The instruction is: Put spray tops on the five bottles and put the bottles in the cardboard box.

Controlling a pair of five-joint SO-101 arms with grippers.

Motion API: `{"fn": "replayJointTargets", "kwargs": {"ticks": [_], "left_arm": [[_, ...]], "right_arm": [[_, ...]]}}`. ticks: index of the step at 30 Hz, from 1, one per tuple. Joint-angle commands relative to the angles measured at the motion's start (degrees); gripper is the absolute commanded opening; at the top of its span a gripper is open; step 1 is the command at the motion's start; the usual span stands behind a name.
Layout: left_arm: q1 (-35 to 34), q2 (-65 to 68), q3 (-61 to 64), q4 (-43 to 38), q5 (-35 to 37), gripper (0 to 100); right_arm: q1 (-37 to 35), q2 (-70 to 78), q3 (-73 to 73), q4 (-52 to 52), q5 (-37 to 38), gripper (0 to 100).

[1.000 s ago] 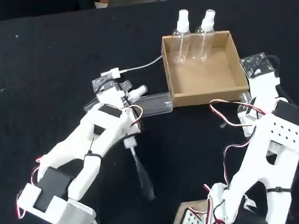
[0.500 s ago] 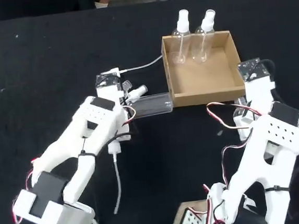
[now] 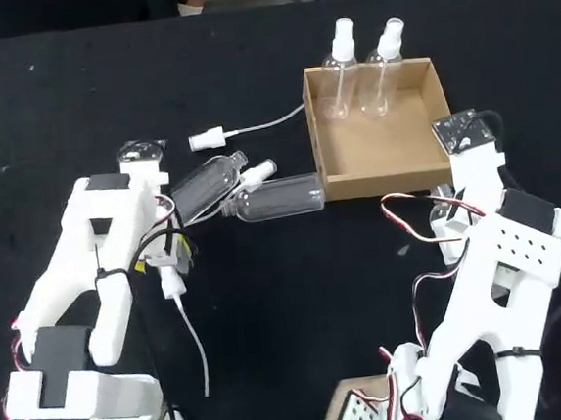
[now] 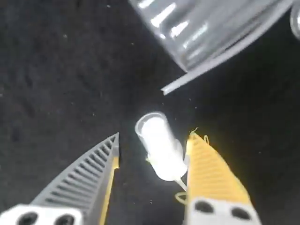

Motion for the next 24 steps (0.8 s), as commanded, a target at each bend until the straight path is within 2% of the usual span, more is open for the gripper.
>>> {"fn": "replayJointTargets", "kwargs": {"ticks": [1, 12, 16, 21, 24], "left_arm": [[-0.57, -1.93, -0.13, 0.70, -2.02, 23], [2.24, -1.93, 5.05, -1.05, 10.64, 23], [0.92, -2.02, 8.84, -5.19, 11.52, 23], [3.30, -2.55, 11.12, -5.45, 11.69, 23], [3.38, -2.55, 9.63, -5.45, 11.69, 16]], "right_arm": [[-0.62, -2.86, -1.54, 0.44, -0.44, 1.1], [-0.44, -2.86, -1.54, 0.44, -0.44, 1.1], [-0.35, -2.86, -1.54, 0.44, -0.44, 1.1], [-0.79, -2.86, -1.54, 0.44, -0.44, 1.1], [-0.79, -2.86, -1.54, 0.44, -0.44, 1.1]]}}
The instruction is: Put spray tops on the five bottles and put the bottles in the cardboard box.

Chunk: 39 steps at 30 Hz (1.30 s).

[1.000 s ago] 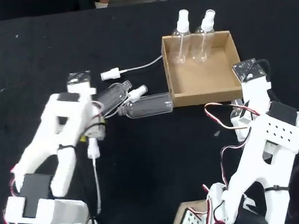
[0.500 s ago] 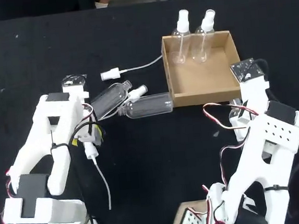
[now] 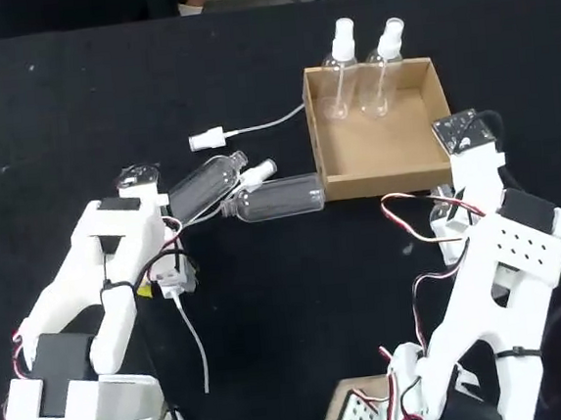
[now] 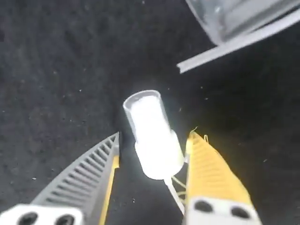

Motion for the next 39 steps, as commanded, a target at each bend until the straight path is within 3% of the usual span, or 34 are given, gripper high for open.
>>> {"fn": "replayJointTargets", "kwargs": {"ticks": [1, 5, 15, 22, 26, 31, 34, 39], "left_arm": [[1.36, -1.05, -1.54, -0.26, 0.53, 13], [1.45, -1.05, -4.00, 0.18, 0.09, 3], [0.84, -1.32, -7.16, 1.67, -4.75, 3], [-2.33, -13.54, -15.52, 8.70, -4.57, 3], [-4.09, -22.77, -13.85, 1.67, -4.13, 3], [-4.26, -33.32, -8.84, -10.37, 3.87, 3], [-4.18, -38.68, -8.22, -15.74, 6.86, 3], [-3.21, -44.31, -8.31, -25.23, 7.47, 3]], "right_arm": [[-0.79, -2.86, -1.54, 0.44, -0.44, 1.1], [-0.70, -2.86, -1.54, 0.44, -0.44, 1.1], [-3.78, -6.29, -5.67, 6.07, -3.69, 1.1], [-20.92, -23.52, -3.82, 7.12, -13.54, 1.1], [-36.66, -26.95, -0.57, -2.02, -22.51, 1.1], [-54.15, -26.95, 7.08, -23.03, -31.03, 1.1], [-57.76, -27.30, 14.64, -36.48, -32.79, 1.1], [-57.85, -27.38, 26.15, -52.22, -36.75, 1.1]]}}
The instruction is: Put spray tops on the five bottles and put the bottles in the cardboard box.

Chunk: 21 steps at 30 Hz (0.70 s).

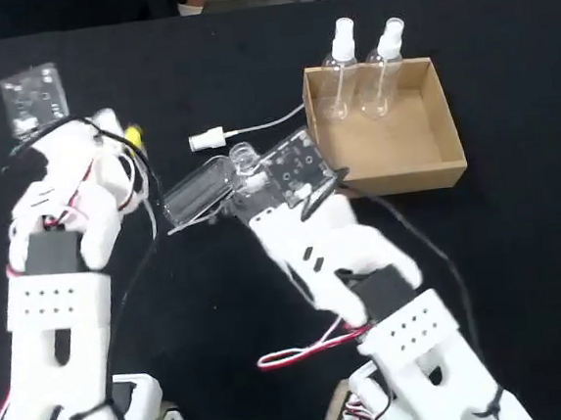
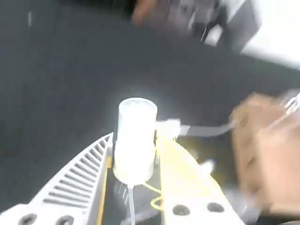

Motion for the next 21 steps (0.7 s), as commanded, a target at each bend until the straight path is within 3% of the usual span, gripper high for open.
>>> {"fn": "replayJointTargets", "kwargs": {"ticks": [1, 5, 11, 15, 21], "left_arm": [[1.36, -5.98, -1.01, -9.67, 1.05, 3], [4.79, -8.35, -3.74, -15.56, 0.97, 3], [13.14, -8.70, -9.54, -20.13, 1.05, 3], [17.89, -9.23, -11.47, -20.48, 1.05, 3], [19.21, -9.23, -10.95, -20.48, 1.14, 3]], "right_arm": [[-0.79, -1.98, 7.25, -15.91, -2.90, 1.1], [-0.79, -1.98, 12.62, -25.05, -3.25, 1.1], [-0.79, -1.98, 15.78, -29.10, -3.34, 1.1], [-0.97, -1.98, 17.54, -31.12, -3.34, 1.1], [-2.46, -1.89, 20.18, -34.73, -3.34, 1.1]]}}
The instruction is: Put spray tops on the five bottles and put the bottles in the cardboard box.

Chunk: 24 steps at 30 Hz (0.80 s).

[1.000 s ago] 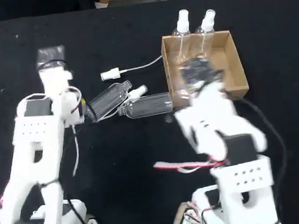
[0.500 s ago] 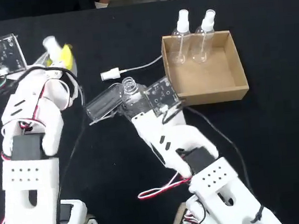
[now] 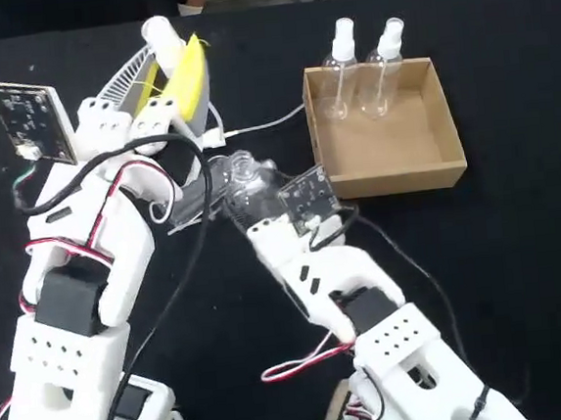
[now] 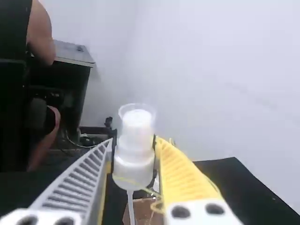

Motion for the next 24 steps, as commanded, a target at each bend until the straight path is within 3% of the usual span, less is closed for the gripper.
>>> {"fn": "replayJointTargets", "kwargs": {"ticks": [1, 9, 24], "left_arm": [[1.54, -0.97, -3.03, -1.23, 0.70, 3], [1.89, -2.02, -3.30, 1.05, 6.51, 3], [2.24, -4.48, -3.12, 4.75, 6.15, 3]], "right_arm": [[-1.49, -1.89, 0.04, -3.08, -0.44, 1.1], [-1.05, -1.89, 0.22, -3.08, -0.44, 1.1], [-0.97, -1.98, -0.04, -3.08, -0.44, 1.1]]}}
